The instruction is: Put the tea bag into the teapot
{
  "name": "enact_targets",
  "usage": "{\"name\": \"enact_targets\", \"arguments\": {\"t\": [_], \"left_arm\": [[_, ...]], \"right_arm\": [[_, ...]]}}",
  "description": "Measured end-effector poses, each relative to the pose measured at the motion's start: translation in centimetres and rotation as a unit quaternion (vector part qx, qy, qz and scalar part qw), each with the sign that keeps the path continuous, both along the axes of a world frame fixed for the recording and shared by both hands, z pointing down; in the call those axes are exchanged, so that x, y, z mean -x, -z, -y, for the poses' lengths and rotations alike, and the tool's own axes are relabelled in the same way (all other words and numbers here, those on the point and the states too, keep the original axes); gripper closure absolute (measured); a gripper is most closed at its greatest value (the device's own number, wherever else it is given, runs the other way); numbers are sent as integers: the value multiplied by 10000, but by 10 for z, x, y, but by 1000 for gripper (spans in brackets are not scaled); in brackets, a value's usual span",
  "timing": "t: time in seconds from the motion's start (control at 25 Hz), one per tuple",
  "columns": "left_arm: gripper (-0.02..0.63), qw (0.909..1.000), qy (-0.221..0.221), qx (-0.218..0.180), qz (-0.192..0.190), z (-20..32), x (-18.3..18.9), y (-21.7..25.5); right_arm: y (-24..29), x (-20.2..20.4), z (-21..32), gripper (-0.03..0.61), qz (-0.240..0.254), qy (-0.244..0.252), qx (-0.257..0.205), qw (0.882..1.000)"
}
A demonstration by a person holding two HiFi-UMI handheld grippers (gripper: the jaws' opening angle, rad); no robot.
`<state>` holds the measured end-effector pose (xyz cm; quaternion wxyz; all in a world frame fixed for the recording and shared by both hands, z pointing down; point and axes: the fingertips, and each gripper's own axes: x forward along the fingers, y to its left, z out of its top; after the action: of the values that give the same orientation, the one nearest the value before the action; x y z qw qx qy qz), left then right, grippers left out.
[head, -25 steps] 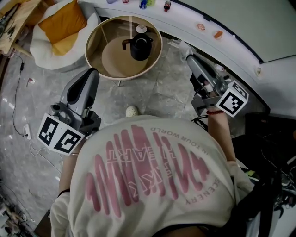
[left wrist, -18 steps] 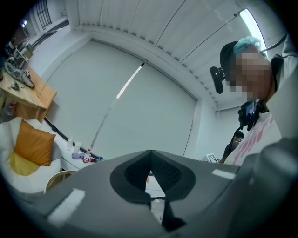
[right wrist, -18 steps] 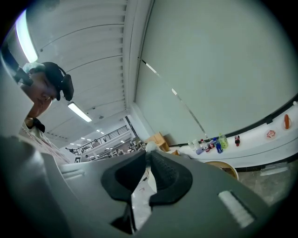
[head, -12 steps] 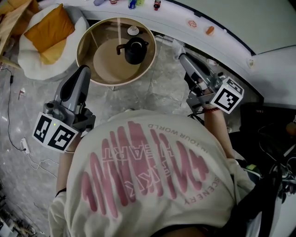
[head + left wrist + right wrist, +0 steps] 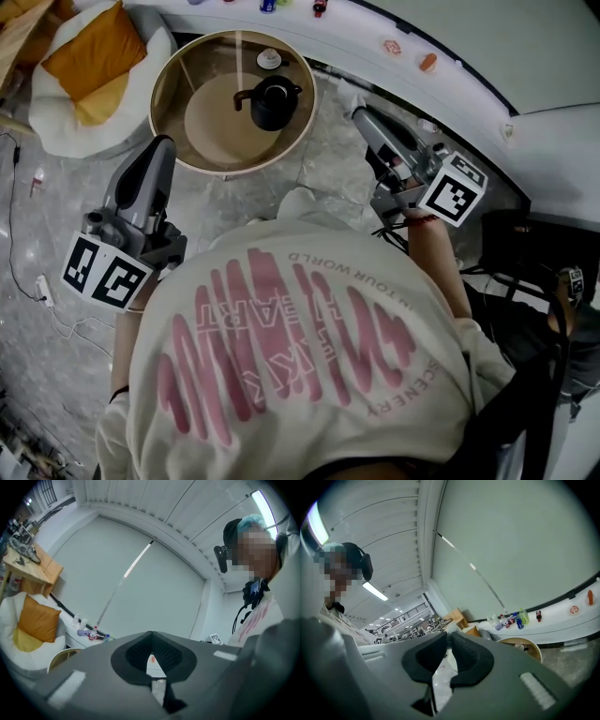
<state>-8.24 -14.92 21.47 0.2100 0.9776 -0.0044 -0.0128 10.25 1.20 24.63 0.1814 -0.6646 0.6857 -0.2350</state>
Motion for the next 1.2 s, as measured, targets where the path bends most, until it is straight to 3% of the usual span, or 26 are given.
{"name": "enact_targets", "arguments": {"t": [0.24, 0.64, 1.0, 1.2], "left_arm": [[598, 9984, 312, 210, 427, 10, -7, -19], [598, 9905, 1039, 202, 881, 28, -56, -28], [598, 9669, 2066, 319, 1466, 42, -67, -66], [598, 9443, 2737, 510, 1754, 42, -65, -93]], "right_arm": [[-17, -25, 30, 538, 276, 273, -4, 9992], [-47, -87, 90, 538, 605, 1109, 353, 9914], [-109, -126, 135, 538, 775, 1938, 1033, 9725], [-165, -134, 160, 538, 1011, 2456, 1534, 9518]]}}
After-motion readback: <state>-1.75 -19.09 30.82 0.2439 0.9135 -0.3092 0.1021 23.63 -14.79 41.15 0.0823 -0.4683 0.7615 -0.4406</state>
